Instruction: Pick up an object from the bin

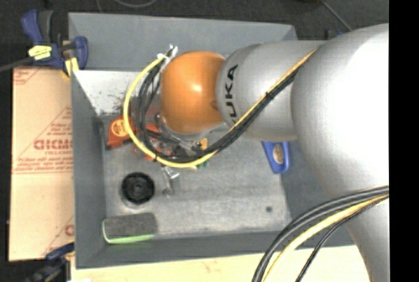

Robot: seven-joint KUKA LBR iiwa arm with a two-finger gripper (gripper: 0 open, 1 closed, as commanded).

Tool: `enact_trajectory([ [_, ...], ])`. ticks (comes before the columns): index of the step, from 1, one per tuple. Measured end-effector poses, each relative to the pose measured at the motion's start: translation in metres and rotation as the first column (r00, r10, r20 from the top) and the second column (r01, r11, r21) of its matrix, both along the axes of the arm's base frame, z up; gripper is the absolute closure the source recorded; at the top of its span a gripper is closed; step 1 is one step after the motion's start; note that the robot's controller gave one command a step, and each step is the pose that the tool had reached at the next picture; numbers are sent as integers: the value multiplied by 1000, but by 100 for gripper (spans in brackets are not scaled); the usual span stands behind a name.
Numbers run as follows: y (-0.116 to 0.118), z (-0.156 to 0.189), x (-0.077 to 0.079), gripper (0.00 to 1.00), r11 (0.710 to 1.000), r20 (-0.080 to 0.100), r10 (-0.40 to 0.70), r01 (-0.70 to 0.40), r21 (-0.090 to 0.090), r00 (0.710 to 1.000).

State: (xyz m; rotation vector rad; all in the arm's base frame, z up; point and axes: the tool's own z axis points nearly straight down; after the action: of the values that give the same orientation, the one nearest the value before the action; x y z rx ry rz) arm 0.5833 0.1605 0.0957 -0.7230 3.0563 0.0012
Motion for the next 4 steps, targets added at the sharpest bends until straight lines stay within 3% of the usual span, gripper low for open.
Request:
enact_trajectory([
  [1, 1, 1, -11, 0, 977, 6, -212, 212, 3, 977],
  [2, 13, -13, -30, 0, 1000, 2, -5, 5, -1, 1000],
  [3, 32, -25, -37, 100, 996, 0, 90, -90, 0, 996],
  [4, 32, -25, -37, 100, 996, 0, 89, -89, 1, 996],
])
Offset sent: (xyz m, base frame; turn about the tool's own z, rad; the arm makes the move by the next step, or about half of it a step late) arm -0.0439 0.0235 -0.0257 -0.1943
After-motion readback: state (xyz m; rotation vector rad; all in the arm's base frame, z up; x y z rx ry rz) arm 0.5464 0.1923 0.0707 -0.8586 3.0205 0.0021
